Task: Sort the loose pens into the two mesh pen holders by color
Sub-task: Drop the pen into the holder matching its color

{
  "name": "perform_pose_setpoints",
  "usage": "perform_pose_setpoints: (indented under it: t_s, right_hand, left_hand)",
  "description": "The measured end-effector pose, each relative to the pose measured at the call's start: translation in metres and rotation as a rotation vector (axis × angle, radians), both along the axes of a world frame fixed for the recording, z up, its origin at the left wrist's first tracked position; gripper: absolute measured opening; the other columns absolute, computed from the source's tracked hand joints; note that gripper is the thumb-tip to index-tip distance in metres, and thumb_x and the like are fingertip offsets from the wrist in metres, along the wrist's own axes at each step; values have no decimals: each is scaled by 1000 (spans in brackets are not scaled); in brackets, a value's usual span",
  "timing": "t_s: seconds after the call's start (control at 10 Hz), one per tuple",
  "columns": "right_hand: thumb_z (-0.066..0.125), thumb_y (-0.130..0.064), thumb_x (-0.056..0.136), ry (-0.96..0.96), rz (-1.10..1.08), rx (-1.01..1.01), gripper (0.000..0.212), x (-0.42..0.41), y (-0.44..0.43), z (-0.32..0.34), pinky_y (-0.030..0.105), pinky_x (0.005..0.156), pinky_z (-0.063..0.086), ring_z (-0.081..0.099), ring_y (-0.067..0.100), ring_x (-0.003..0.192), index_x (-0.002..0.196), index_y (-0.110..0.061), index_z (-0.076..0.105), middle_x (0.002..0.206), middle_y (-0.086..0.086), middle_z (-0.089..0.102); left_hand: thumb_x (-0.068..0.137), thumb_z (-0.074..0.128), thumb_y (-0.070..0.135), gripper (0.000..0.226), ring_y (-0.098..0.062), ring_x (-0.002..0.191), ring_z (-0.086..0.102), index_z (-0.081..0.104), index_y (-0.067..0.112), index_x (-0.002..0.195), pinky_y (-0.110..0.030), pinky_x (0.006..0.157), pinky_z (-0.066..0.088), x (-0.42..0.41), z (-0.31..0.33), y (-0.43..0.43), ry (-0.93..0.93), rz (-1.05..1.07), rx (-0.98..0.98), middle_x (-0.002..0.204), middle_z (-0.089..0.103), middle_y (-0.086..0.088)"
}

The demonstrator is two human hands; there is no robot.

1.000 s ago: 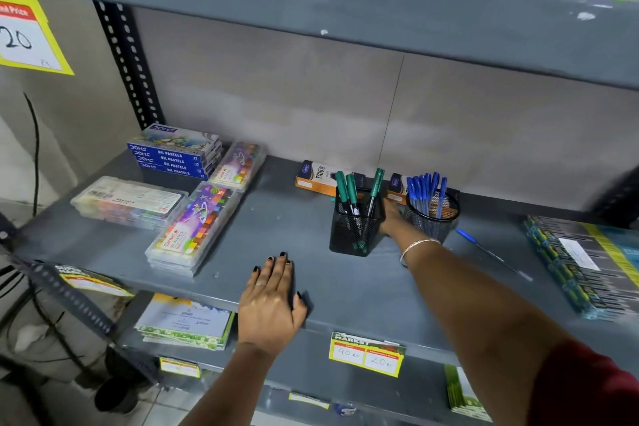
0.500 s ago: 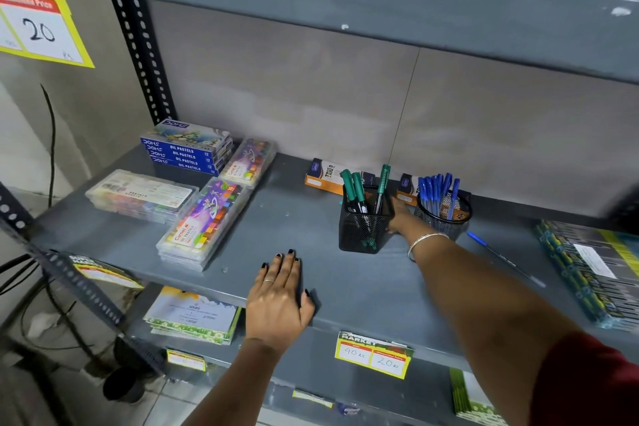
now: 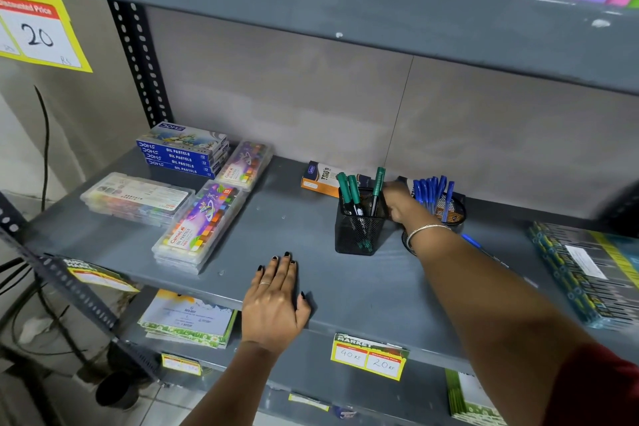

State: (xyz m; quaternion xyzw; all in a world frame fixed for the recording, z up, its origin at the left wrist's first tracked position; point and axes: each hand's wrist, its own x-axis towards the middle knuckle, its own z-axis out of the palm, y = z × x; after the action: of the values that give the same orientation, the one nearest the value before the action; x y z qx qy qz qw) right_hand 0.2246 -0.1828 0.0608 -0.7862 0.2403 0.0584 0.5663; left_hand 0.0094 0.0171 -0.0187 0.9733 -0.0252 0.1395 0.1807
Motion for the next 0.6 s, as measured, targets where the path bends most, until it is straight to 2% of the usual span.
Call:
perform_pose_setpoints:
  t_s: [0.1, 0.2, 0.3, 0.4, 0.5, 0.6]
  right_hand:
    - [45, -7, 96, -72, -12, -15, 21, -6, 8, 19, 34, 69, 55, 59, 22, 64, 86, 0, 61, 77, 11, 61]
    - [41, -10, 99, -283, 38, -330, 27, -21, 18, 55, 30, 70, 52, 64, 24, 84, 110, 2, 63, 99, 10, 64]
    - [42, -9, 99, -480, 14, -541, 25, -35, 19, 78, 24, 73, 44, 61, 21, 100, 111, -3, 63, 110, 7, 62]
    - [50, -8, 95, -718, -23, -621, 20, -43, 14, 97, 22, 74, 46, 65, 23, 99, 108, -6, 65, 112, 12, 66]
    - [52, -4, 93, -779, 35, -625, 19, -45, 14, 104, 19, 72, 43, 65, 21, 91, 105, -5, 66, 109, 15, 66]
    - [53, 0, 91, -797, 185, -615, 17, -58, 21, 108, 22, 74, 48, 62, 19, 82, 100, -4, 67, 104, 17, 66]
  left_hand:
    - [73, 35, 32, 57, -35, 105, 59, 64, -2, 109, -37, 96, 26, 0, 1, 0, 2, -1, 6, 116, 63, -18]
    - [73, 35, 32, 57, -35, 105, 59, 64, -3, 109, -37, 96, 26, 1, 0, 1, 11, -1, 13, 116, 62, -18]
    - [73, 35, 32, 58, -35, 105, 59, 64, -3, 109, -37, 96, 26, 0, 0, 1, 19, 1, 17, 116, 62, -18]
    - [73, 35, 31, 58, -36, 104, 60, 64, -3, 108, -37, 96, 26, 0, 1, 0, 29, 3, 14, 115, 63, -19]
    - [73, 34, 31, 58, -36, 104, 60, 64, -4, 108, -37, 95, 25, 0, 3, 0, 36, 3, 16, 114, 63, -19]
    - [73, 34, 31, 58, -36, 104, 60, 64, -4, 108, -38, 95, 25, -1, 4, 0, 47, 3, 23, 114, 63, -19]
